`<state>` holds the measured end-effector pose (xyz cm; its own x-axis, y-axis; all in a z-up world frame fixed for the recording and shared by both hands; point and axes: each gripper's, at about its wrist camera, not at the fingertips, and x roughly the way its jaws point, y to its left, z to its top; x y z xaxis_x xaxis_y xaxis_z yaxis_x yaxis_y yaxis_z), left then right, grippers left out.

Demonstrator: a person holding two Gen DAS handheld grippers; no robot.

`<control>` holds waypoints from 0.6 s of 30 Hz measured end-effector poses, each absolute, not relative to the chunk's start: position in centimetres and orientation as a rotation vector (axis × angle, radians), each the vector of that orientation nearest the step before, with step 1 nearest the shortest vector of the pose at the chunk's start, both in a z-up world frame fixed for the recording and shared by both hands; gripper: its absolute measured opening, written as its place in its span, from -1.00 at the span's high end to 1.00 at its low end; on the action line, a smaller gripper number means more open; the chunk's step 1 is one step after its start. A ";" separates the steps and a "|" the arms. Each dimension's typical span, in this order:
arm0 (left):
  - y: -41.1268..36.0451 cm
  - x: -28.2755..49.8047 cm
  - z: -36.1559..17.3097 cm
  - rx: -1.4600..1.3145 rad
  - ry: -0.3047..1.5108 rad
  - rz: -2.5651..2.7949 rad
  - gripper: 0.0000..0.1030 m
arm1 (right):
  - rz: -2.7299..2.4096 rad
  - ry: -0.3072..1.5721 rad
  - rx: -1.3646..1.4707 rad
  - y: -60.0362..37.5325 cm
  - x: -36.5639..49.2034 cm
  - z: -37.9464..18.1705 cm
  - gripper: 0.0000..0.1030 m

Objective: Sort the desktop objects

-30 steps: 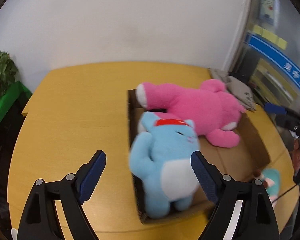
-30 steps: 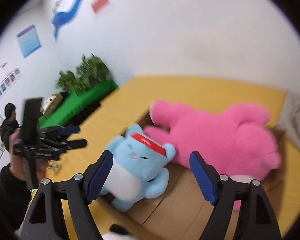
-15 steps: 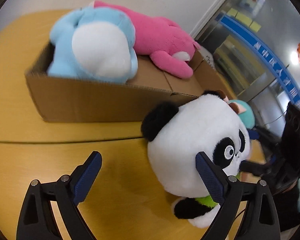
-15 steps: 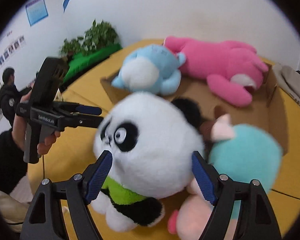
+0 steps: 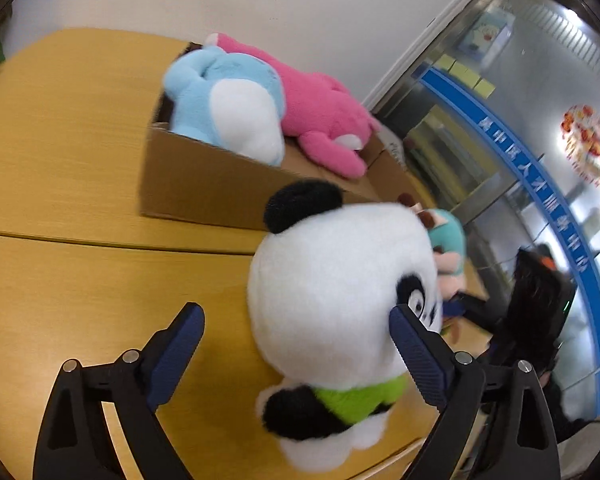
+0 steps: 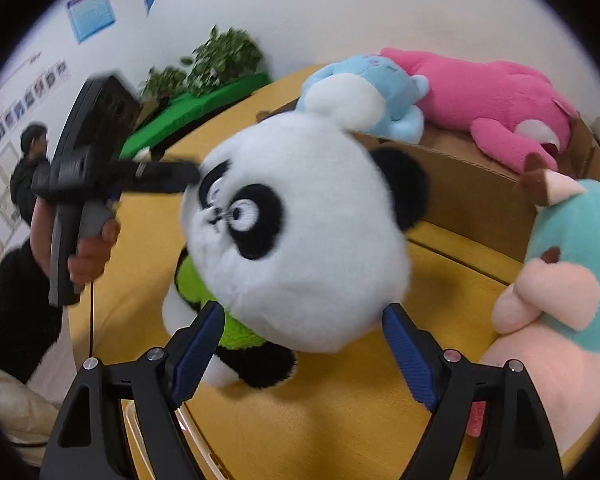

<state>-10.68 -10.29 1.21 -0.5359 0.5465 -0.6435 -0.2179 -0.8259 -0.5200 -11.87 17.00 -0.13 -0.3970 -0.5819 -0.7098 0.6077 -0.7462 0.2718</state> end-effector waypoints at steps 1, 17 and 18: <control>-10.8 -10.8 0.9 -1.183 -0.543 2.363 -0.88 | -2.177 0.004 1.078 17.4 -12.2 0.0 -0.60; -9.3 -11.8 0.3 -1.113 -0.667 2.189 0.02 | -2.096 -0.331 1.059 16.9 -14.3 -1.1 -0.33; -9.1 -11.0 0.5 -1.113 -0.654 2.190 0.02 | -2.095 -0.313 1.055 17.2 -13.4 -0.7 -0.33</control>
<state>-11.01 -9.07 0.46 -0.4755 0.6918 -0.5434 -0.2803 -0.7047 -0.6518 -13.36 17.17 -0.71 -0.3733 -0.7207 -0.5842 0.5184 -0.6843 0.5129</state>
